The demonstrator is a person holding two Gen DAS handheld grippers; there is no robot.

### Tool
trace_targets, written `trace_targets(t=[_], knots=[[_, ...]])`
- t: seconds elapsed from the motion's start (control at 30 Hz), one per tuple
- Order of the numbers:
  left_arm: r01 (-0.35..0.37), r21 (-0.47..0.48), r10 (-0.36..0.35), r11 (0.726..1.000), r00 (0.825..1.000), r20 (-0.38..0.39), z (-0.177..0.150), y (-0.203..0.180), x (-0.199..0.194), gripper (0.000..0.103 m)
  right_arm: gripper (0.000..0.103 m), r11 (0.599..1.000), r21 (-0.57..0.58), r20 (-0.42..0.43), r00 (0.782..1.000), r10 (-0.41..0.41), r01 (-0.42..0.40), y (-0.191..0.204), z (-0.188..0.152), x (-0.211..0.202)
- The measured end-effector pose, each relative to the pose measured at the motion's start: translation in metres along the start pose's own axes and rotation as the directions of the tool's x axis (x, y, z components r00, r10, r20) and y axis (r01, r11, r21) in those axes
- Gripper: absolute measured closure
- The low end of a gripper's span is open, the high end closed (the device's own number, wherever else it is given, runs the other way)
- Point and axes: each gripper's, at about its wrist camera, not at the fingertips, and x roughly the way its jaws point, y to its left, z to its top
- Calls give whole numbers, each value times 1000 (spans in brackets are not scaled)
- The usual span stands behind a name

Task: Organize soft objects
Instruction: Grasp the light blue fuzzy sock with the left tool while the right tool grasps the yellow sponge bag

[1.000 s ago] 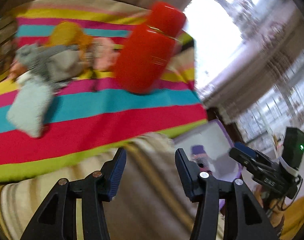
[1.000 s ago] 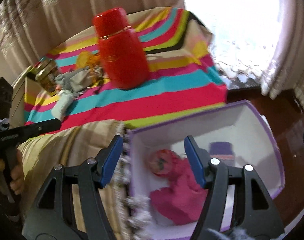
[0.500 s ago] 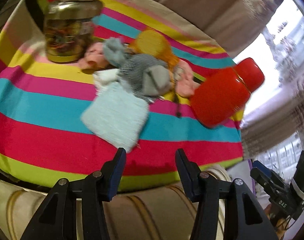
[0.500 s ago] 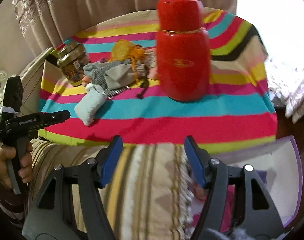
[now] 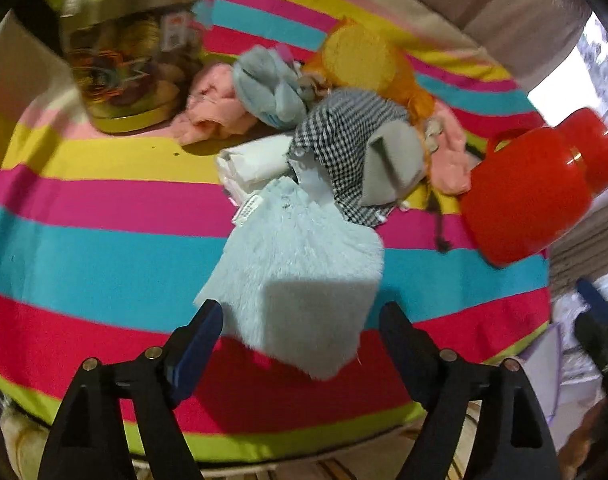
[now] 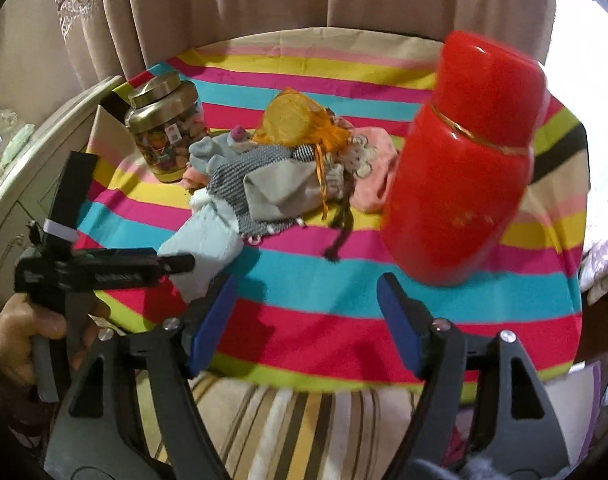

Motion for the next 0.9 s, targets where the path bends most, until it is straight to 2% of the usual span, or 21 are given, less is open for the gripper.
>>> trace_targets(t=[0.07,0.13,0.17,0.23,0.27,0.37,0.5,0.6,0.73,0.9], knots=[[-29,12,30,999,999,-20,1,0,13,21,24,1000,-18,6,1000,-16,16,4,10,8],[-18,15,19,1000,999,-33,1,1,20,21,22,999,-33,11,1000,-22,22,8,20,17],[-22,32,23,999,1000,-15,0,0,20,22,20,999,-40,13,1000,-22,23,9,23,20],[-55,71,55,996,998,5,-2,-4,20,35,20,998,-56,20,999,-30,31,12,34,30],[-72,85,71,994,997,15,-2,-5,20,47,19,998,-60,25,999,-35,37,14,40,35],[-35,80,32,996,999,37,-6,-2,14,66,19,997,-54,42,998,-45,47,16,58,51],[21,34,-24,999,998,64,-16,10,4,76,19,996,-46,64,995,-71,74,15,81,76],[57,-17,-55,998,995,88,-25,22,-6,80,18,993,-46,76,991,-108,111,14,95,95],[53,-64,-42,997,986,160,-29,33,-20,82,18,987,-46,89,985,-150,155,17,112,119],[68,-93,-49,993,979,199,-28,40,-24,82,16,982,-60,82,981,-173,179,32,131,145]])
